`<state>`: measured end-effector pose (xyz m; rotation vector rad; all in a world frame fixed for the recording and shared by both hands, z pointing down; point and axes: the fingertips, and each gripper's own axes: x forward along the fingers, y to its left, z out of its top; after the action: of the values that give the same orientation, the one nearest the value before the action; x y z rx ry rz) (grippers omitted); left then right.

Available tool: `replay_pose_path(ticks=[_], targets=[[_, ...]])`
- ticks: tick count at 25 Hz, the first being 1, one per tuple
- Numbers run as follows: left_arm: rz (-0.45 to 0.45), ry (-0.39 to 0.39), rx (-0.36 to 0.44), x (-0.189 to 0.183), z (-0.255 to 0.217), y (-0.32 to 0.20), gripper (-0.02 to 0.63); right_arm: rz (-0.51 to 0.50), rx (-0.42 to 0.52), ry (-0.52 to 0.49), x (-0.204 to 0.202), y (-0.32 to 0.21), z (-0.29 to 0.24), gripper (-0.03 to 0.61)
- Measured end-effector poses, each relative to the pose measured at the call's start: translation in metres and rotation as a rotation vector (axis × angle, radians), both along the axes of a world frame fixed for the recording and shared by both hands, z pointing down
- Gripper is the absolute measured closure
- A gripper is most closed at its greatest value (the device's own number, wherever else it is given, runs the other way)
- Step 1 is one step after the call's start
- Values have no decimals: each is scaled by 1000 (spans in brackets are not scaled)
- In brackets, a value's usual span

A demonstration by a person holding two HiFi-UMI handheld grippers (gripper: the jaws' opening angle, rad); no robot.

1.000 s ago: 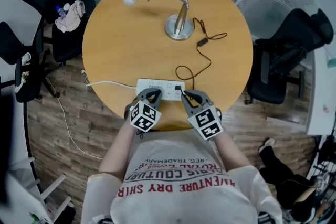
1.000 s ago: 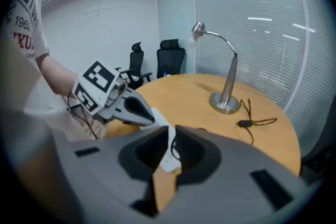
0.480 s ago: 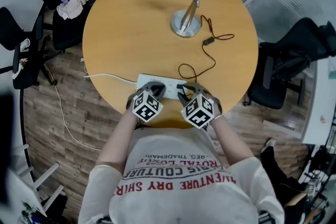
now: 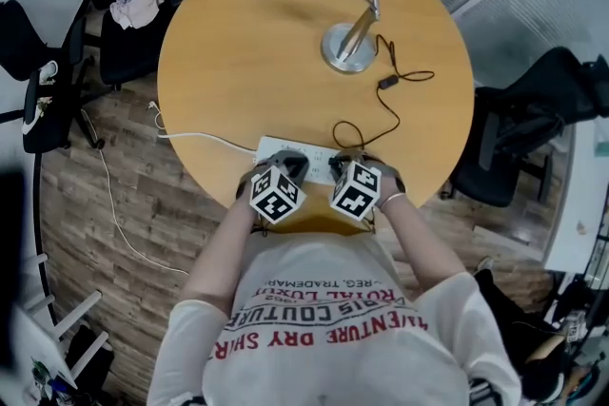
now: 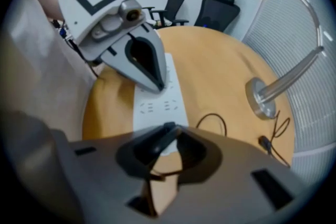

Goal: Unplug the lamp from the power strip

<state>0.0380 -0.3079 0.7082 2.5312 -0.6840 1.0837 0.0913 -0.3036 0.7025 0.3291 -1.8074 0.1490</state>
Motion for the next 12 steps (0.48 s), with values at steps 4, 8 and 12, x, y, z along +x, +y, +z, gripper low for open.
replay_pose_path(ticks=[4,8,12], targets=[[3,3,-19,1,0,-1,586,-38,-50,14,1,-1,5,493],[4,11,-57,0,1,-1,586,-103,-33,34,0,-1,4,499],[17,10,-47,-1,0,0,586,-85,-52,48,-2,1,2,502]])
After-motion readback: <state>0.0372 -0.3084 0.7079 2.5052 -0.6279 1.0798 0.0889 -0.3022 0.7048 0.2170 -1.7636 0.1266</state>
